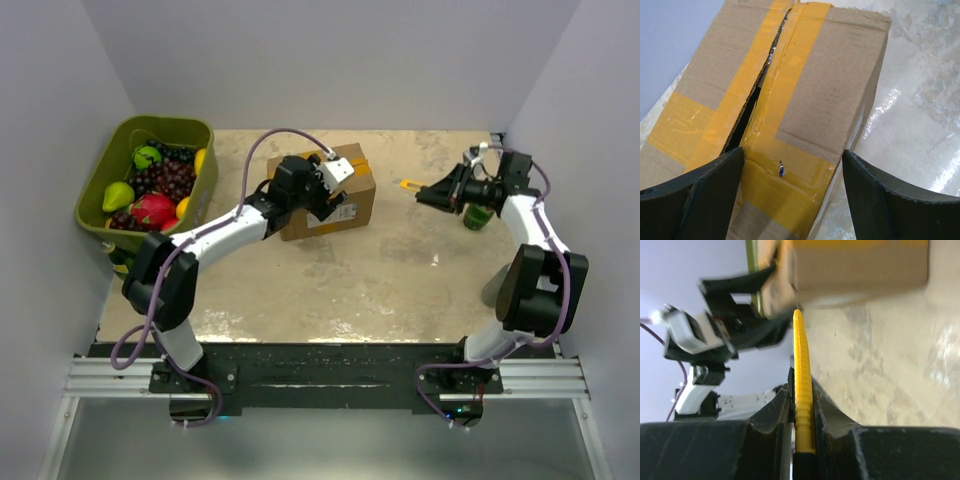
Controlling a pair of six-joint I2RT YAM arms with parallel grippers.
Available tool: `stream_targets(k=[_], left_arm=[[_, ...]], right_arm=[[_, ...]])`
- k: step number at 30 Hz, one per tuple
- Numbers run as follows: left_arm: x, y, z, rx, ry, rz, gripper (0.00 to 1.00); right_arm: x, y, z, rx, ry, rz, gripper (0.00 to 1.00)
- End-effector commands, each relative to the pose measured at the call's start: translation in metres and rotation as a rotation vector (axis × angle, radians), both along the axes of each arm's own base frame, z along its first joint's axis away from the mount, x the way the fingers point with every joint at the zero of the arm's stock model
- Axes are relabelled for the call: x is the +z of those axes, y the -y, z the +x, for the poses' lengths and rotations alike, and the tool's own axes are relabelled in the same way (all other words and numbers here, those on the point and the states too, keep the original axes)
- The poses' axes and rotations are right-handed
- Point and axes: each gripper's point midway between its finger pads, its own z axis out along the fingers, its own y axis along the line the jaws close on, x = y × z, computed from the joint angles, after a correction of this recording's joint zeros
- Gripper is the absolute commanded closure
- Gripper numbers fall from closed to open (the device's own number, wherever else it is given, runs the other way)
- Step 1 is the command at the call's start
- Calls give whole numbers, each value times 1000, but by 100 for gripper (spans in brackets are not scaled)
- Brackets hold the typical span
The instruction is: Unpack the express box
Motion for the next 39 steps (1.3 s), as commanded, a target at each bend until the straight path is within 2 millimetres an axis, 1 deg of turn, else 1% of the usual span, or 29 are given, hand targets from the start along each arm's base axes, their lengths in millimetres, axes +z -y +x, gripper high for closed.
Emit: stream_targets(k=[1, 2, 3, 4, 5, 6, 7, 8, 9, 10, 12, 13, 15, 16, 17, 18, 19, 21, 23, 24, 25, 26, 27, 28, 30, 31, 33, 34, 39], left_arm=[[-55, -30, -47, -196, -124, 166, 48], [-47, -33, -56, -253, -118, 167, 49], [-43, -42, -57, -316, -84, 190, 49], [-32, -39, -67, -399, -64, 168, 49], [-36, -46, -75, -435, -87, 201, 50], [-35, -53, -75, -495, -50, 252, 51], [-26, -53, -77, -551, -37, 259, 52], [-33, -64, -89, -589, -96, 296, 54], [-25, -69, -83, -637, -39, 342, 55], [-23, -75, -85, -661, -18, 376, 55], [-11, -81, -80, -688, 77, 426, 44], [4, -81, -80, -682, 132, 425, 30], [29, -68, -83, -678, 201, 373, 18], [51, -60, -86, -666, 246, 343, 13], [67, -49, -84, -649, 286, 311, 11], [87, -34, -91, -621, 277, 237, 11], [97, -25, -89, -593, 278, 203, 11], [130, -6, -82, -514, 275, 75, 10], [133, 2, -59, -418, 223, 12, 9], [149, 4, -48, -365, 197, -37, 9], [130, 7, -35, -350, 128, -37, 10], [122, 3, -30, -343, 79, -39, 10], [124, 5, -26, -352, 73, -44, 11], [112, 8, -23, -368, 48, -30, 11], [106, 8, -17, -358, 40, -21, 11], [102, 7, -9, -325, 33, -20, 11], [106, 5, 4, -255, 27, -69, 11], [99, 2, 13, -214, 18, -63, 11], [64, -6, 15, -202, -67, -39, 12]], right_arm=[[30, 14, 33, 9, 210, -119, 100], [32, 16, 39, 7, 217, -125, 100], [31, 18, 43, 3, 229, -137, 100], [35, 19, 47, 0, 248, -149, 100], [32, 20, 50, 0, 244, -147, 100], [34, 19, 51, 4, 238, -126, 100], [37, 19, 55, 3, 260, -121, 100], [37, 18, 56, 4, 261, -115, 100], [38, 17, 57, 10, 262, -103, 100], [41, 14, 58, 22, 277, -99, 100], [39, 5, 56, 61, 288, -90, 100], [43, -1, 53, 98, 306, -68, 100], [36, -12, 54, 148, 319, -66, 100], [37, -15, 54, 160, 307, -67, 100], [36, -17, 55, 171, 305, -65, 100], [36, -26, 53, 190, 288, -48, 100], [34, -30, 55, 199, 289, -40, 100], [34, -40, 51, 235, 281, -16, 100], [30, -46, 45, 282, 236, 44, 100], [26, -46, 45, 296, 241, 42, 100], [26, -46, 42, 305, 198, 54, 100], [18, -45, 45, 311, 182, 57, 100], [19, -45, 45, 323, 198, 63, 100], [21, -45, 46, 326, 194, 73, 100], [24, -48, 44, 337, 152, 130, 100], [23, -50, 43, 344, 153, 144, 100], [22, -53, 40, 359, 147, 157, 100], [23, -54, 35, 367, 128, 172, 100], [20, -60, 32, 390, 117, 189, 100]])
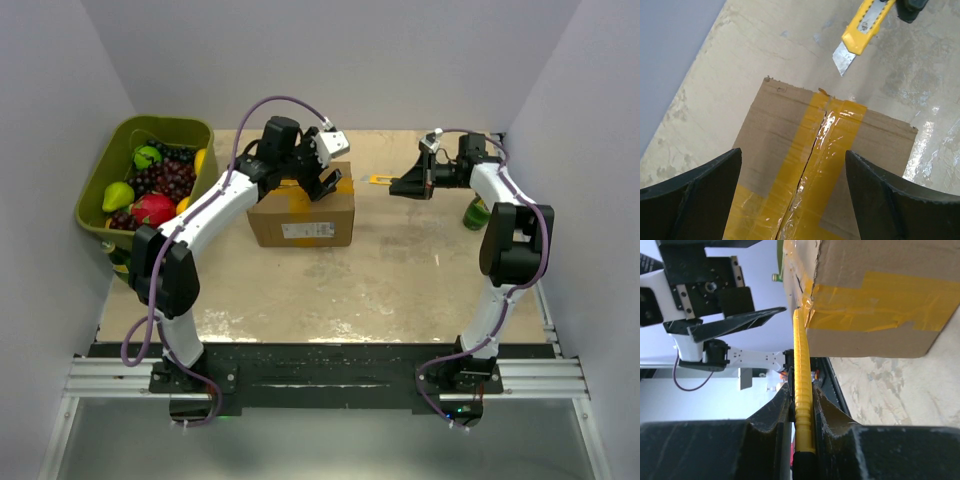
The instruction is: Unpack the express box
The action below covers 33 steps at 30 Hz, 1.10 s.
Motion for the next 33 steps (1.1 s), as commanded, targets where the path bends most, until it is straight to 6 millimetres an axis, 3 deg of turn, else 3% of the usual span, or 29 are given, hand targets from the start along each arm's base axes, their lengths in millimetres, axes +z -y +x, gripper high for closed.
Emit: stream_targets(k=[1, 5, 14, 33], left_arm=[[-2, -9, 8, 47, -34, -16, 12], [-20, -16, 9, 62, -73, 3, 13], [-33, -20, 6, 73, -90, 13, 14], [-36, -22, 4, 85, -96, 15, 14]], right_arm=[[20, -7, -8, 49, 21, 55, 100], [15, -10, -8, 49, -7, 50, 100], [5, -15, -2, 37, -26, 23, 100], [-12, -16, -3, 20, -87, 6, 100]])
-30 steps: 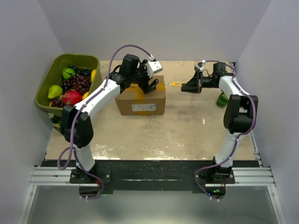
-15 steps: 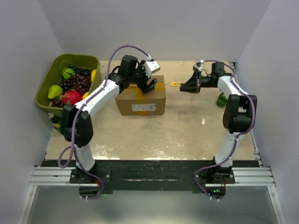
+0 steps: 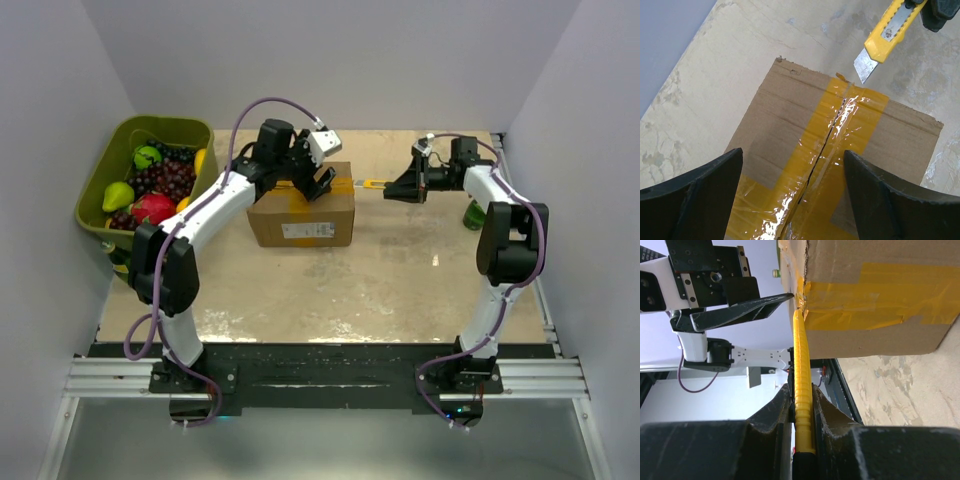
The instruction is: Unpack the express box
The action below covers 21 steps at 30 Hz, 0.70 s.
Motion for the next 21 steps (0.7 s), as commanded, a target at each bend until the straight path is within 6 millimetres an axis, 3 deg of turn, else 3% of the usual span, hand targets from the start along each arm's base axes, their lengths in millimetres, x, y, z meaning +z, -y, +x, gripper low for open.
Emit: stream_targets(k=[1, 13, 21], left_arm=[[-15, -10, -5, 24, -36, 36, 14], [-16, -10, -4, 25, -38, 35, 14], [-19, -9, -5, 24, -44, 35, 14]], right_arm=[[-2, -2, 1, 1, -11, 2, 100], [-11, -2, 5, -7, -27, -5, 100], [-2, -3, 7, 4, -18, 22, 100]])
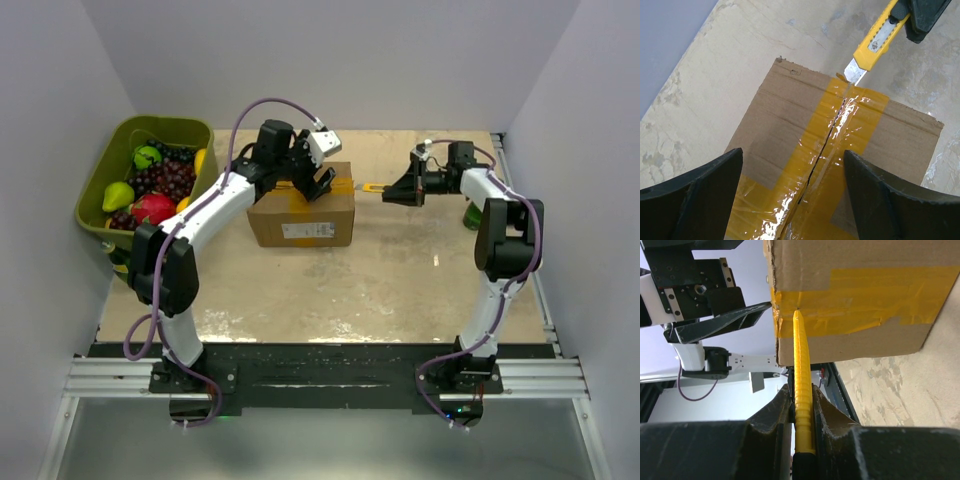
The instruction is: Unpack the express box
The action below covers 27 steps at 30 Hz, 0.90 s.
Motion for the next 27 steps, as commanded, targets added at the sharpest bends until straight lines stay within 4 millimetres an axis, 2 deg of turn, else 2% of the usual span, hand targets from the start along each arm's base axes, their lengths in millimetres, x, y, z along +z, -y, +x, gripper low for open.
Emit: stream_targets(k=[1, 9, 27], left_arm=[[-19, -9, -5, 24, -51, 37, 14], [-21, -8, -5, 22, -56, 37, 14], [-25, -6, -5, 21, -67, 33, 14]], right_arm=[[20, -3, 0, 22, 35, 38, 100], [37, -2, 0, 14, 90, 29, 100], [48, 1, 4, 10, 131, 40, 100]])
